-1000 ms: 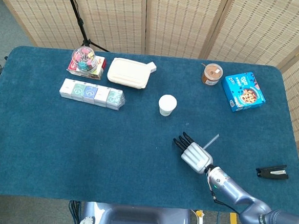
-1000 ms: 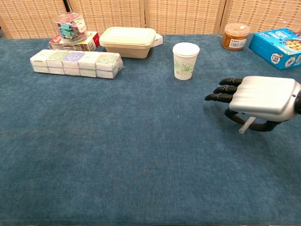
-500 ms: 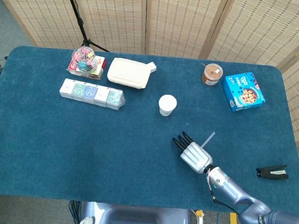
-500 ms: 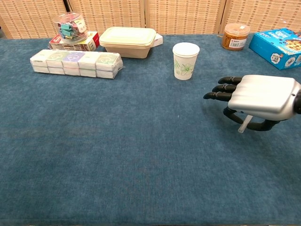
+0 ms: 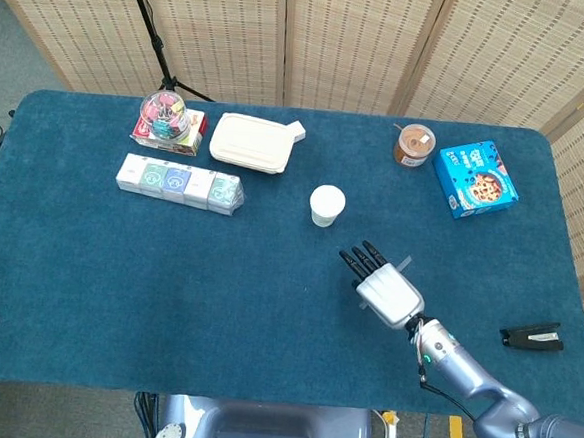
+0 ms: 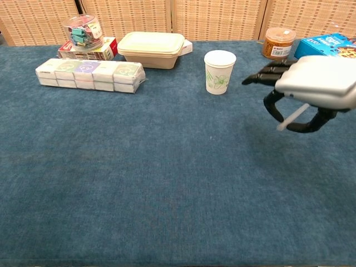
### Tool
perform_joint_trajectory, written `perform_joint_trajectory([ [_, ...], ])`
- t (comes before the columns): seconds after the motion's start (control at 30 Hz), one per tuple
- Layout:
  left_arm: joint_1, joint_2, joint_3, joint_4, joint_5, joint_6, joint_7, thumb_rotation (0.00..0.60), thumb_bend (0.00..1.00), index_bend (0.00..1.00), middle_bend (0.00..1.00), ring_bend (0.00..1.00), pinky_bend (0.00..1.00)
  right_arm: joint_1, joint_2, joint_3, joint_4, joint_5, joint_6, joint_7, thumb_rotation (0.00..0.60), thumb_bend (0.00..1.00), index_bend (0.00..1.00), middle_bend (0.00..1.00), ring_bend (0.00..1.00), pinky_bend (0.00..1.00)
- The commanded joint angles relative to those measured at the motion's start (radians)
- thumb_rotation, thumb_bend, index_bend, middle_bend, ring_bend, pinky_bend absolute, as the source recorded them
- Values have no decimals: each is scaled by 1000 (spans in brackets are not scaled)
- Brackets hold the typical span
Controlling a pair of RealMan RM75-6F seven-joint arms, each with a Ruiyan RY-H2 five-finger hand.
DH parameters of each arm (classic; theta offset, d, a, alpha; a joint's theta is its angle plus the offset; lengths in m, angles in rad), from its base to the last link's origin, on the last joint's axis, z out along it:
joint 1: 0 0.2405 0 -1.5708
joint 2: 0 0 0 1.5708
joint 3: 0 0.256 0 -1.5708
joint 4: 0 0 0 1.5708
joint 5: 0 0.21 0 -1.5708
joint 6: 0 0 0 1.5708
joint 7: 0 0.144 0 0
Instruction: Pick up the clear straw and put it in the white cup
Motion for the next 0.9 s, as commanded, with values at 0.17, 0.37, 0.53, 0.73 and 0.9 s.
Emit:
perform_joint_trajectory([
  [0.17, 2, 2, 1, 3, 3, 4, -10, 600, 36, 0, 0, 0, 0, -8, 84, 73, -87, 51, 44, 172, 600, 449, 558, 39, 0, 0],
  [0.37, 3, 5, 3, 5, 6, 5, -17, 600, 37, 0, 0, 0, 0, -2, 123, 114, -126, 93, 40, 267, 600, 448, 559, 43, 0, 0],
  [0.53, 4, 8, 3, 8, 7, 8, -30, 600, 37, 0, 0, 0, 0, 6, 152, 153, -165, 138, 27, 350, 600, 449, 560, 43, 0, 0],
  [0.73, 6, 11, 3, 14, 8, 11, -46, 600, 37, 0, 0, 0, 0, 27, 196, 218, -216, 208, 4, 434, 600, 449, 566, 43, 0, 0],
  [0.9, 6, 12, 1, 17, 7, 10, -54, 600, 37, 0, 0, 0, 0, 56, 223, 297, -249, 310, -16, 494, 600, 450, 568, 43, 0, 0],
])
